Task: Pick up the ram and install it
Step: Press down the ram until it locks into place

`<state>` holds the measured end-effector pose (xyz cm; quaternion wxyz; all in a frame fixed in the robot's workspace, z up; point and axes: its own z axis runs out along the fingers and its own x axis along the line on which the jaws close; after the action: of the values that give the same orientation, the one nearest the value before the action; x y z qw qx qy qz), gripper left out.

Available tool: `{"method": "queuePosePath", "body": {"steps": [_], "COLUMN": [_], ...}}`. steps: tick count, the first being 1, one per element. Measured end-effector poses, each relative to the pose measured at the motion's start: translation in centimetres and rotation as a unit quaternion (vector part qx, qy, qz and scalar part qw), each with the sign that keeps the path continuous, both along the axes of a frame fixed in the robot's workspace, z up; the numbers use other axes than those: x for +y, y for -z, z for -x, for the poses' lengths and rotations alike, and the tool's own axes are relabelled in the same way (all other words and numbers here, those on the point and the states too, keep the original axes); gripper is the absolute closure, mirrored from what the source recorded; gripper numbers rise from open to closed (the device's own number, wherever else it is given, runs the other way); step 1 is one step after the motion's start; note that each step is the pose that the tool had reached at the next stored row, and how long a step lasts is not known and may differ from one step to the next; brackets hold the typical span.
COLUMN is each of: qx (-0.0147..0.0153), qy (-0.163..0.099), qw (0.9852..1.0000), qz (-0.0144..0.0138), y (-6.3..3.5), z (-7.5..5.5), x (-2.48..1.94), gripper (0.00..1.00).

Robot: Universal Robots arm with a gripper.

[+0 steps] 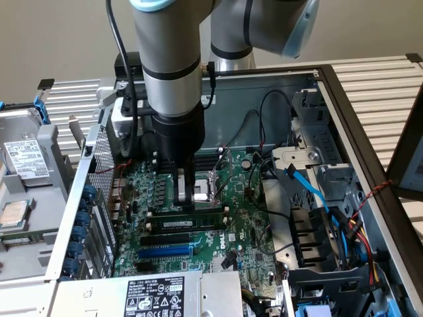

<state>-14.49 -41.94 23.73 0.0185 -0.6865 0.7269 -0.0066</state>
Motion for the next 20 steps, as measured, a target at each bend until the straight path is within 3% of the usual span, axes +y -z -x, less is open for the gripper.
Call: {"method": "queuePosePath", "body": {"steps": [4,7,20], "qx": [0.0017,0.0044,0.0046], "qy": [0.0,0.0,0.0], "qw": [1.0,1.0,1.0], "qz": [0.0005,0.0005,0.001], "y": [0.38,0.75,1.22], "z": [1.1,1.3,1.3], "x": [0.34,0.36,0.34], "gripper": [0.9,0.9,0.9]}}
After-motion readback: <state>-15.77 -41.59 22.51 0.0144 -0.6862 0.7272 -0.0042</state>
